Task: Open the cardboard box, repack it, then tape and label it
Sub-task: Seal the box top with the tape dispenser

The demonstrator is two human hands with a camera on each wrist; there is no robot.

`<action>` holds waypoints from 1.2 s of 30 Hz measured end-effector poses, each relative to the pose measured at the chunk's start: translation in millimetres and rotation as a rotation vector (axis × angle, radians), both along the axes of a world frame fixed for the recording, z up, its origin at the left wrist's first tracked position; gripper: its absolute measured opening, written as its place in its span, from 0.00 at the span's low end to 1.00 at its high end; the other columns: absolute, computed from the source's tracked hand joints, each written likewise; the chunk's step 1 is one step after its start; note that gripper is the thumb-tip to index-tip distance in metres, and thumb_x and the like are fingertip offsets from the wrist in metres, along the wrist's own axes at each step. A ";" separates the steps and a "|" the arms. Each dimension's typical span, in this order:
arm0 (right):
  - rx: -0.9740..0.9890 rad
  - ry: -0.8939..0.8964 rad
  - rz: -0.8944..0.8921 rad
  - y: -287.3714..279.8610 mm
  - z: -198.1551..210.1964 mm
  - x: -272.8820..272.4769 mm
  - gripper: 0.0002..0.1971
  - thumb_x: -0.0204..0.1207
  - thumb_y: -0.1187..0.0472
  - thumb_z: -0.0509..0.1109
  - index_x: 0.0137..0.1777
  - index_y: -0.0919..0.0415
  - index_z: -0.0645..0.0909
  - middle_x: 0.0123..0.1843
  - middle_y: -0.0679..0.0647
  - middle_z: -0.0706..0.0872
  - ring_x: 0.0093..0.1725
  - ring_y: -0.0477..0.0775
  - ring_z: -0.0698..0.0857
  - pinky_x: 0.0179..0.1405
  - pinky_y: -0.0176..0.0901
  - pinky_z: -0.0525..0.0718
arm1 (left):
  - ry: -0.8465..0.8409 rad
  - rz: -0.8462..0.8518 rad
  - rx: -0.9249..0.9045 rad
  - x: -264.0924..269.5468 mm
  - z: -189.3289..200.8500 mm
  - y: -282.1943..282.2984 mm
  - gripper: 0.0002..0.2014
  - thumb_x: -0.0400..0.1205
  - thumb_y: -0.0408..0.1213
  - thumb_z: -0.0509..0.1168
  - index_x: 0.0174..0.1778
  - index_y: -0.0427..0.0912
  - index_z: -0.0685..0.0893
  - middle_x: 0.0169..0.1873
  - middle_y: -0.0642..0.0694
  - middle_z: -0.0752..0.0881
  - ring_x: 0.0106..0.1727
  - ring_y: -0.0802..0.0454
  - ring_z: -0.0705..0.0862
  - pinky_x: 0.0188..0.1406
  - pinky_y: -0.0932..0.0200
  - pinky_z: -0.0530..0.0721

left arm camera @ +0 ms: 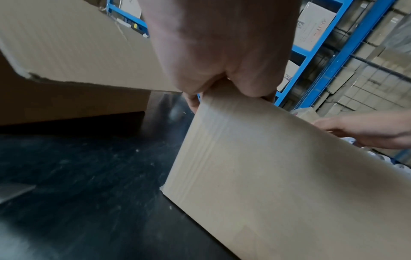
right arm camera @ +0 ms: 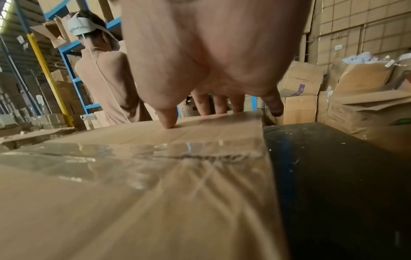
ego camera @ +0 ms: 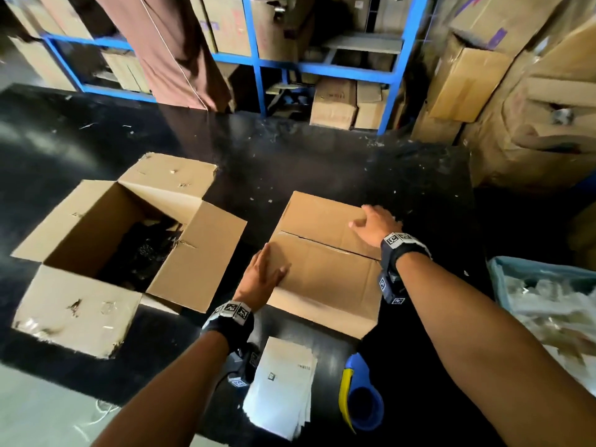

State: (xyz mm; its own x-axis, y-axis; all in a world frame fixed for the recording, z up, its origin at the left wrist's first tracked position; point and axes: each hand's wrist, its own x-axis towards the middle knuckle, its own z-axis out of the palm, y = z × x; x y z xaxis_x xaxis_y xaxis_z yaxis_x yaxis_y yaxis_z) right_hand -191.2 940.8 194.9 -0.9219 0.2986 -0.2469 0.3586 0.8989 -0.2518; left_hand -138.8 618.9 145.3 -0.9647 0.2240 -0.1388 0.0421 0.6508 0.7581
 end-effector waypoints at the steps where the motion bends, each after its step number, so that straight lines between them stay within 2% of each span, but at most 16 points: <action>1: 0.020 -0.004 -0.019 2.0 -0.1 0.1 0.32 0.80 0.36 0.65 0.79 0.52 0.71 0.80 0.58 0.74 0.79 0.66 0.72 0.74 0.70 0.72 | 0.021 0.008 -0.034 -10.4 0.5 -0.7 0.39 0.82 0.56 0.67 0.86 0.46 0.60 0.81 0.44 0.67 0.78 0.44 0.72 0.79 0.47 0.71; 3: 0.065 -0.021 -0.096 7.7 1.1 5.1 0.36 0.78 0.33 0.64 0.80 0.54 0.70 0.79 0.61 0.74 0.78 0.68 0.73 0.73 0.68 0.74 | 0.070 0.087 -0.116 -32.5 2.7 5.2 0.39 0.82 0.53 0.68 0.85 0.45 0.61 0.81 0.42 0.66 0.78 0.39 0.72 0.77 0.43 0.72; 6: 0.102 -0.074 -0.217 15.3 2.5 21.0 0.41 0.77 0.30 0.63 0.84 0.54 0.66 0.80 0.63 0.73 0.78 0.71 0.73 0.72 0.70 0.72 | -0.030 0.237 -0.131 -45.2 15.2 31.3 0.45 0.82 0.48 0.69 0.87 0.38 0.50 0.84 0.35 0.58 0.81 0.34 0.66 0.81 0.41 0.67; 8: 0.103 -0.114 -0.267 18.0 3.9 34.8 0.42 0.77 0.28 0.62 0.83 0.54 0.67 0.79 0.64 0.74 0.76 0.72 0.74 0.71 0.70 0.75 | -0.129 0.218 -0.066 -37.7 18.5 48.9 0.49 0.82 0.48 0.70 0.86 0.34 0.44 0.84 0.34 0.54 0.82 0.35 0.63 0.82 0.45 0.64; 9: 0.102 -0.124 -0.284 17.8 3.7 42.3 0.42 0.77 0.27 0.61 0.82 0.55 0.69 0.77 0.64 0.76 0.75 0.72 0.76 0.69 0.69 0.77 | -0.152 0.173 -0.018 -32.2 14.1 53.6 0.50 0.81 0.48 0.70 0.86 0.34 0.43 0.84 0.34 0.56 0.82 0.36 0.64 0.81 0.46 0.65; 12: 0.154 -0.134 -0.303 12.3 3.7 69.5 0.39 0.79 0.28 0.57 0.78 0.59 0.72 0.71 0.65 0.81 0.69 0.70 0.82 0.62 0.63 0.82 | -0.142 0.053 0.071 -14.7 2.7 55.7 0.43 0.81 0.50 0.70 0.85 0.37 0.54 0.78 0.37 0.70 0.76 0.38 0.74 0.76 0.47 0.73; 14: 0.182 -0.147 -0.302 4.3 2.8 90.4 0.38 0.82 0.29 0.55 0.78 0.60 0.71 0.70 0.65 0.82 0.69 0.69 0.82 0.60 0.60 0.82 | -0.150 0.031 0.061 -8.5 1.2 53.0 0.39 0.82 0.51 0.68 0.84 0.38 0.59 0.76 0.38 0.74 0.74 0.38 0.76 0.73 0.50 0.74; 18: 0.098 -0.154 -0.357 -15.2 0.3 124.9 0.36 0.83 0.31 0.54 0.76 0.61 0.72 0.70 0.65 0.82 0.68 0.69 0.82 0.61 0.58 0.79 | -0.249 -0.016 0.022 0.4 6.0 45.3 0.47 0.81 0.58 0.68 0.87 0.40 0.48 0.78 0.37 0.70 0.76 0.37 0.74 0.74 0.48 0.73; 20: 0.058 -0.148 -0.368 -24.7 -2.1 137.1 0.35 0.84 0.32 0.54 0.74 0.61 0.73 0.69 0.66 0.83 0.67 0.70 0.83 0.62 0.58 0.80 | -0.245 -0.030 -0.001 1.7 3.1 38.6 0.47 0.82 0.58 0.66 0.87 0.40 0.46 0.79 0.35 0.69 0.76 0.36 0.73 0.75 0.47 0.72; 24: -0.042 -0.101 -0.357 -35.7 -8.2 158.8 0.33 0.83 0.33 0.56 0.74 0.61 0.74 0.69 0.66 0.84 0.67 0.72 0.84 0.62 0.58 0.82 | -0.221 -0.002 0.056 -4.0 -1.1 25.8 0.44 0.81 0.61 0.65 0.86 0.45 0.52 0.76 0.36 0.74 0.71 0.36 0.78 0.70 0.44 0.78; 29: -0.088 -0.049 -0.380 -39.8 -13.5 175.2 0.32 0.85 0.34 0.57 0.73 0.62 0.73 0.68 0.69 0.85 0.65 0.73 0.85 0.59 0.58 0.83 | -0.247 -0.034 0.067 -10.2 4.8 27.0 0.44 0.80 0.63 0.65 0.86 0.50 0.52 0.75 0.37 0.75 0.70 0.35 0.79 0.69 0.40 0.80; 33: -0.110 -0.046 -0.381 -38.4 -15.4 176.3 0.31 0.85 0.35 0.57 0.74 0.61 0.71 0.68 0.69 0.83 0.65 0.73 0.84 0.58 0.58 0.81 | -0.263 -0.038 0.068 -9.9 7.3 26.9 0.44 0.80 0.64 0.65 0.85 0.51 0.53 0.74 0.37 0.76 0.68 0.36 0.80 0.67 0.42 0.82; 35: -0.106 -0.051 -0.398 -42.1 -15.0 175.9 0.33 0.86 0.36 0.56 0.81 0.60 0.65 0.73 0.68 0.80 0.69 0.73 0.82 0.61 0.60 0.81 | -0.250 -0.037 0.012 -8.2 10.0 26.8 0.42 0.80 0.65 0.64 0.84 0.49 0.56 0.71 0.37 0.78 0.66 0.35 0.81 0.64 0.43 0.82; 36: -0.092 -0.043 -0.401 -45.6 -14.1 175.9 0.35 0.87 0.37 0.55 0.86 0.60 0.60 0.76 0.68 0.76 0.71 0.72 0.80 0.63 0.61 0.80 | -0.237 -0.037 -0.015 -6.7 13.0 26.6 0.41 0.80 0.65 0.64 0.83 0.48 0.58 0.70 0.36 0.79 0.66 0.35 0.82 0.63 0.44 0.82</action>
